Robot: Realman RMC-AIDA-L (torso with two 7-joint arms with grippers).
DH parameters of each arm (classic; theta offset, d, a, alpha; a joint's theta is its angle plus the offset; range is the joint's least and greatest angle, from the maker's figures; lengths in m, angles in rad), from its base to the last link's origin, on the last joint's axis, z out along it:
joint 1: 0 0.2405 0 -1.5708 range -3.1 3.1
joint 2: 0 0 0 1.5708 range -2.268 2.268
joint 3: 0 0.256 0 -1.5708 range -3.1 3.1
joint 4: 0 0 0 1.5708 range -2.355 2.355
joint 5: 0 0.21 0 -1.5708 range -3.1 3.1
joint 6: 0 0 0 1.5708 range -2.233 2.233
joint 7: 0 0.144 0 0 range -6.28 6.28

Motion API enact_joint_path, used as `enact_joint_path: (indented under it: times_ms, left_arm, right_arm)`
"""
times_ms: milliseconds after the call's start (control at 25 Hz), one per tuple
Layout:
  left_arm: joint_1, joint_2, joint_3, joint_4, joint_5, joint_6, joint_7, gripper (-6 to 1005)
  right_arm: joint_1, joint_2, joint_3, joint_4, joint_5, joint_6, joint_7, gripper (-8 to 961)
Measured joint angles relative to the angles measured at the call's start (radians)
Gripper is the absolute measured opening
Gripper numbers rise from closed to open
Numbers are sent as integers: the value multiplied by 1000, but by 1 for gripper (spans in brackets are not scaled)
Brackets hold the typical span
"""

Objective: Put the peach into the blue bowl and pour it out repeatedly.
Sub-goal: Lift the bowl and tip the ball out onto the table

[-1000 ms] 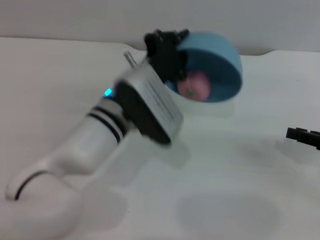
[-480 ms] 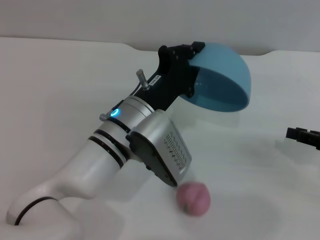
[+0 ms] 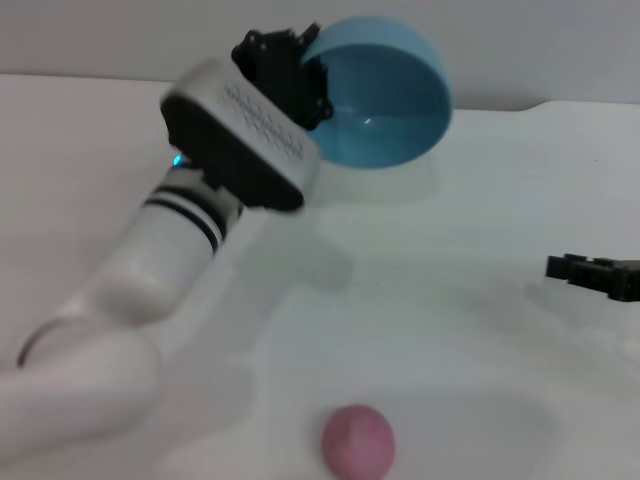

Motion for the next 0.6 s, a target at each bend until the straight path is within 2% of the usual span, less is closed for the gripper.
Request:
enact_joint_path:
  times_ms: [160,200,240,280,360,440,520,600]
  left_arm:
    - [-3,1,-215,57,-42,396,-31,-2]
    - [-18,1,-299,66,-58,542,-44,-2]
    - [-28,1,-346,66,-65,616,-53,-2]
    - [-52,2,-434,62,-73,763,-73,-2]
    - [-98,5,-578,35,-72,970,-117,-2]
    - [-135,10,-689,9,-53,1129,-155,-2]
    - [-182,15,-854,-16,14,1336,-204,-2]
    - [-188,16,-886,-17,38,1371,-210,-1]
  right_arm:
    - [20,0,-54,0,0,-3,0,387]
    - [26,0,-72,0,0,-4,0,387]
    - [37,0,-100,0,0,-4,0,388]
    - [37,0,-100,0,0,-4,0,388]
    - [53,0,-137,1,0,-5,0,388]
    - [67,0,-178,-1,-1,-12,0,389]
    - [106,0,-266,-5,-1,-39,4,390]
    - [119,-1,-282,-5,-2,-46,7,390]
